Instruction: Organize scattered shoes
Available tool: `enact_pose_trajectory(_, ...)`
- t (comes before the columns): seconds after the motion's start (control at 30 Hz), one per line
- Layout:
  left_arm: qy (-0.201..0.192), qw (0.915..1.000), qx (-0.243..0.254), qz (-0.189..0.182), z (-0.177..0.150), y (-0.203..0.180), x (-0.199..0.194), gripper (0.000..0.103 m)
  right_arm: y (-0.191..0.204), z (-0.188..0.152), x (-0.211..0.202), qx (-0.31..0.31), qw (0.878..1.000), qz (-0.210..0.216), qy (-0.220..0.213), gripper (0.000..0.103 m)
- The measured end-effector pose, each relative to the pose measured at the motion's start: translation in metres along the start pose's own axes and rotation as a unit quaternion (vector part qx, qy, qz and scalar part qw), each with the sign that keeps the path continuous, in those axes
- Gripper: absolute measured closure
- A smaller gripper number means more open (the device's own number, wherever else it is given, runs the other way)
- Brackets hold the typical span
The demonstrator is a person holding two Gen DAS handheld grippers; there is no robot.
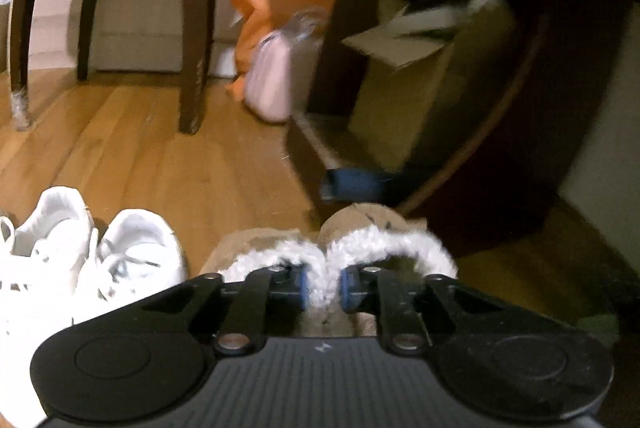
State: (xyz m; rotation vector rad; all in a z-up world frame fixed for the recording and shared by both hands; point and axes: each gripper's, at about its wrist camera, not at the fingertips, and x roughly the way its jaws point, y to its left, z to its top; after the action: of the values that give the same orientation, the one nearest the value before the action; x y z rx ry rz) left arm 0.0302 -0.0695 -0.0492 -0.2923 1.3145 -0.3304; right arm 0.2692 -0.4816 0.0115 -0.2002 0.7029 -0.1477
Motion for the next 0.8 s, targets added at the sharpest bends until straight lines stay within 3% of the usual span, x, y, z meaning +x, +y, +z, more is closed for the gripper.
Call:
enact_pose_trajectory(0.07,-0.001,1.0,-0.006,0.005,0.004,0.003,0.004,0.008,0.014,0.006,0.01,0.031,0.999,0.016,0.019,0.063)
enact_pose_trajectory(0.13,-0.006,0.9998,-0.015,0.008,0.007,0.01,0.004,0.008,0.029,0.005,0.006,0.05,0.999,0.012,0.011,0.049)
enact_pose_trajectory(0.17,-0.008,0.9997,-0.019,0.009,0.009,0.013,0.004,0.008,0.039,0.003,0.001,0.064,0.998,-0.001,0.008,0.036)
enact_pose_trajectory(0.23,-0.013,0.9994,-0.022,0.021,0.012,0.021,0.001,0.008,0.051,-0.004,-0.011,0.089,0.996,-0.004,0.011,0.034)
enact_pose_trajectory(0.33,-0.023,0.9981,-0.02,0.053,0.014,0.029,-0.003,0.008,0.083,-0.025,-0.044,0.095,0.995,0.024,0.024,0.033)
enact_pose_trajectory(0.57,-0.033,0.9933,-0.031,0.106,0.012,0.04,-0.019,0.001,0.153,-0.074,-0.123,0.055,0.988,0.061,0.129,0.03)
enact_pose_trajectory(0.67,-0.044,0.9918,-0.019,0.119,0.008,0.039,-0.03,0.0,0.181,-0.089,-0.161,0.009,0.989,0.074,0.125,0.024)
enact_pose_trajectory(0.7,-0.046,0.9921,-0.018,0.115,0.006,0.039,-0.034,0.0,0.19,-0.094,-0.177,-0.006,0.99,0.073,0.121,0.016)
enact_pose_trajectory(0.8,-0.053,0.993,-0.018,0.104,0.0,0.041,-0.049,0.0,0.21,-0.101,-0.211,-0.041,0.989,0.077,0.116,0.011)
